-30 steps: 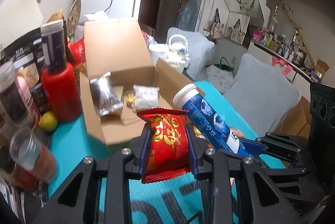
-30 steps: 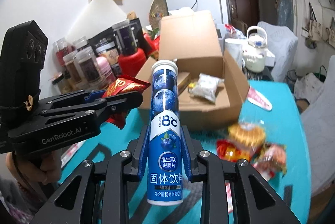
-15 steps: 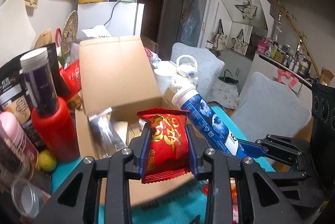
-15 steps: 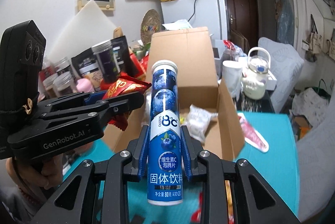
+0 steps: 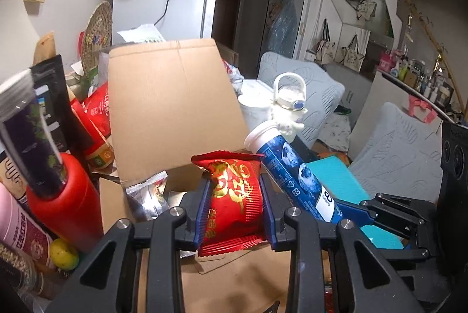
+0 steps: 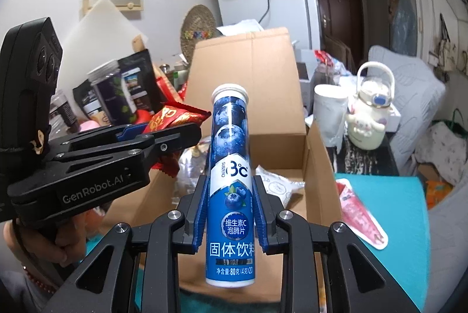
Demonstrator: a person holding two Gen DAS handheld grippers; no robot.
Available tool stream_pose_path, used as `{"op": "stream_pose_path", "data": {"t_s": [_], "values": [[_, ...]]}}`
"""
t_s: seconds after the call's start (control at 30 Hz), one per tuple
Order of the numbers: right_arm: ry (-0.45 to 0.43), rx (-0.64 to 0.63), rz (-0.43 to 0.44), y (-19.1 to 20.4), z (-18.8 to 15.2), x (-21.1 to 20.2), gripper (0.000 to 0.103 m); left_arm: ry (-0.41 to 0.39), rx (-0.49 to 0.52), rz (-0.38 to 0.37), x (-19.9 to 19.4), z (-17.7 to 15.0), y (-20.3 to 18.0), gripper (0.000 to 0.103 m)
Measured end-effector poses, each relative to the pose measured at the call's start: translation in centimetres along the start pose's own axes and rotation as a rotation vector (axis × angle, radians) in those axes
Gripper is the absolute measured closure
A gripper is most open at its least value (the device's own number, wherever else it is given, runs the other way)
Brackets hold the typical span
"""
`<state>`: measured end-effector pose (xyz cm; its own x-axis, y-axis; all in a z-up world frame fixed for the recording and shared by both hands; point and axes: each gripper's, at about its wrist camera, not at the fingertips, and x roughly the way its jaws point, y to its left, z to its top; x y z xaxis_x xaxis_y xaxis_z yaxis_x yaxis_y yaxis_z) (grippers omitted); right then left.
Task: Organize snacks
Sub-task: 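Lift the blue tube and red candy over the box with both tools, then lower the tube and candy into the box and open both tools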
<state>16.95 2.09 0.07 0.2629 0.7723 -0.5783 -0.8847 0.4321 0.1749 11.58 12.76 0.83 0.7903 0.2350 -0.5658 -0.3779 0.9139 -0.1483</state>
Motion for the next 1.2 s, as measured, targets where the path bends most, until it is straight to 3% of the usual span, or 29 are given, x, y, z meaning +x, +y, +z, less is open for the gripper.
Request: {"op": "stream_pose_path", "data": {"t_s": [0.4, 1.2], "values": [[0.095, 0.047, 0.005, -2.4, -0.9, 4.0, 0.075, 0.127, 0.004, 0.052, 4.6, -1.1, 1.0, 0.072], [0.257, 0.034, -0.108, -2.9, -2.8, 8.2, 0.075, 0.398, -0.001, 0.149, 10.5, -3.8, 1.6, 0.071]]}}
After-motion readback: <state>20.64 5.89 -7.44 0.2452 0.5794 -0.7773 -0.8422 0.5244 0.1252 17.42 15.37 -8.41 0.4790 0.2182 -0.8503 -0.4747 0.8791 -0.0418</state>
